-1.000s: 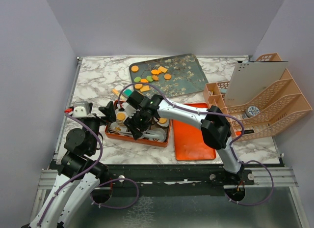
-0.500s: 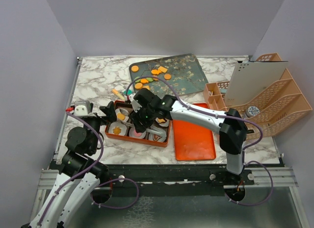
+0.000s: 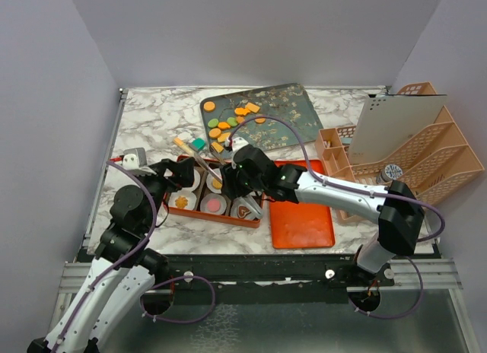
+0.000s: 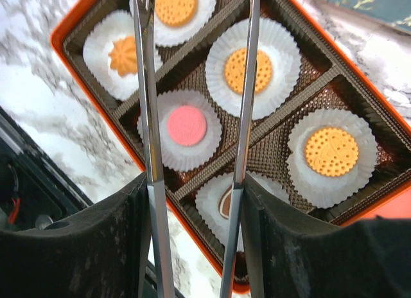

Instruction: Pack the cookies

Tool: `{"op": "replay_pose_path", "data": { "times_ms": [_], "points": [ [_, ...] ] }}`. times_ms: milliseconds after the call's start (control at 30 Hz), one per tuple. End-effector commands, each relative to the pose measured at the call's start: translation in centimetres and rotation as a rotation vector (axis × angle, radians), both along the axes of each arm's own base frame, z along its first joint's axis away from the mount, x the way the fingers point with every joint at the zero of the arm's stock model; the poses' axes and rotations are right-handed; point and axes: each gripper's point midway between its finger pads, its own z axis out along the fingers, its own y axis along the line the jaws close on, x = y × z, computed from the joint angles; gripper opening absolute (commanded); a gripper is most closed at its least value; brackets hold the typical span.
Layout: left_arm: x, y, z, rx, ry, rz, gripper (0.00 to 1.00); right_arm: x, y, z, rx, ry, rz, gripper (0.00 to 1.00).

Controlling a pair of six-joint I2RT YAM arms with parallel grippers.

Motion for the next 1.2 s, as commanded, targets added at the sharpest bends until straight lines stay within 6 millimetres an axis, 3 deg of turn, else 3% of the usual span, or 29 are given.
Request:
{"op": "replay_pose_path", "data": {
  "times_ms": [0,333,667,933,1100,1167],
  "points": [
    [-0.3,-3.8,-0.4,-0.182,0.056,-0.167,0.97,1.9,1.2,5.1,0.254,-0.106,-0.139,0.53],
    [0.9,-8.0,-2.5,-0.329,0.154,-0.316,0.92,1.8,1.2,7.2,0.477,-0.122,-0.193,0.53],
    [2.6,-10.4,-4.1,-0.429,0.219,-0.367,0.73,1.3,1.6,7.2,0.551,-0.117,-0.175,0.53],
    [4.2,-10.5,-4.0,-0.447,0.218,-0.330,0.45,1.2,1.6,6.3,0.556,-0.121,-0.165,0.54],
    [5.3,-10.1,-3.4,-0.387,0.204,-0.292,0.17,1.2,1.3,6.5,0.563,-0.131,-0.172,0.58],
    [5.8,-9.6,-3.3,-0.344,0.206,-0.256,0.11,1.2,0.9,6.6,0.559,-0.139,-0.177,0.62]
  ]
}}
